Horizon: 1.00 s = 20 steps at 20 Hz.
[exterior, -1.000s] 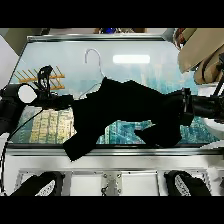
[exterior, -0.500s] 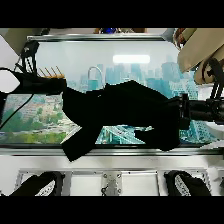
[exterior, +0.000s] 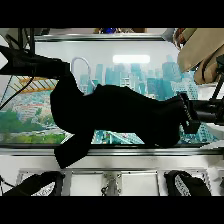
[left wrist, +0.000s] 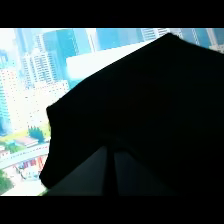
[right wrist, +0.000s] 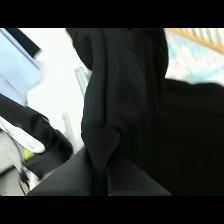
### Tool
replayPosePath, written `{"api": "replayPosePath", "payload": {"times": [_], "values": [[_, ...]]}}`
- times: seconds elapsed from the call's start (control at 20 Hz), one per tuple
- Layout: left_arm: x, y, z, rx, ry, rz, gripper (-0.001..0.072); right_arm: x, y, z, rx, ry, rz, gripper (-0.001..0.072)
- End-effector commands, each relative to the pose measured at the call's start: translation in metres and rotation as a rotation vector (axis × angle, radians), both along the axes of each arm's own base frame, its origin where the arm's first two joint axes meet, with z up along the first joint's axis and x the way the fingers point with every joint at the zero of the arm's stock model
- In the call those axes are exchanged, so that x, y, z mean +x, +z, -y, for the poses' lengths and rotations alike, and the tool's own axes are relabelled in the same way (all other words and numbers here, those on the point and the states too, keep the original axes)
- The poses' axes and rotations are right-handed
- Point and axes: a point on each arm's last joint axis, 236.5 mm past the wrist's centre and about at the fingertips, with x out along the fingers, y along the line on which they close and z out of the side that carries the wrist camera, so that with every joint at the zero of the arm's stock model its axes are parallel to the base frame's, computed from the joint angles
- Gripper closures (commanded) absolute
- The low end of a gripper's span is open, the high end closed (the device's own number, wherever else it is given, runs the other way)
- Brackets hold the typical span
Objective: Fold the clothes and pants, and hang the long-sleeved shirts on hangers.
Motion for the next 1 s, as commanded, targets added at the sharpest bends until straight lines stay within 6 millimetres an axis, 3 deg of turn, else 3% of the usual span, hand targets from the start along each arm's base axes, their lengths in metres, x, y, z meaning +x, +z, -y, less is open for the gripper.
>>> {"api": "replayPosePath", "payload": {"times": [0.0, 0.15, 0.25, 0.3, 0.55, 0.6, 0.65, 0.7, 0.95], "values": [[0.013, 0.021, -0.002, 0.035, -0.033, 0.028, 0.0689, -0.005, 0.017, -0.003, 0.073, 0.023, 0.007, 0.0693], [0.027, 0.051, -0.022, 0.043, -0.013, 0.100, 0.0689, -0.005, 0.017, -0.003, 0.073, 0.023, 0.007, 0.0693], [0.029, 0.054, -0.031, 0.048, 0.000, 0.111, 0.0689, -0.005, 0.017, -0.003, 0.074, 0.022, 0.007, 0.0693], [0.026, 0.047, -0.031, 0.058, -0.008, 0.094, 0.0689, -0.005, 0.019, -0.003, 0.078, 0.024, 0.008, 0.0693], [0.006, -0.002, 0.009, 0.031, -0.157, -0.041, 0.0686, -0.006, 0.030, -0.004, 0.126, 0.029, 0.018, 0.0693], [0.006, -0.003, 0.010, 0.029, -0.159, -0.040, 0.0513, -0.004, 0.032, -0.004, 0.134, 0.021, 0.020, 0.0693], [0.008, 0.002, 0.010, 0.024, -0.156, -0.024, 0.0183, -0.002, 0.035, -0.003, 0.147, 0.013, 0.022, 0.0693], [0.010, 0.010, 0.009, 0.020, -0.150, 0.001, 0.0077, 0.001, 0.036, -0.003, 0.152, 0.000, 0.024, 0.0693], [0.015, 0.085, -0.014, -0.059, -0.066, 0.178, 0.0077, 0.015, 0.041, 0.001, 0.170, -0.064, 0.030, 0.0693]]}}
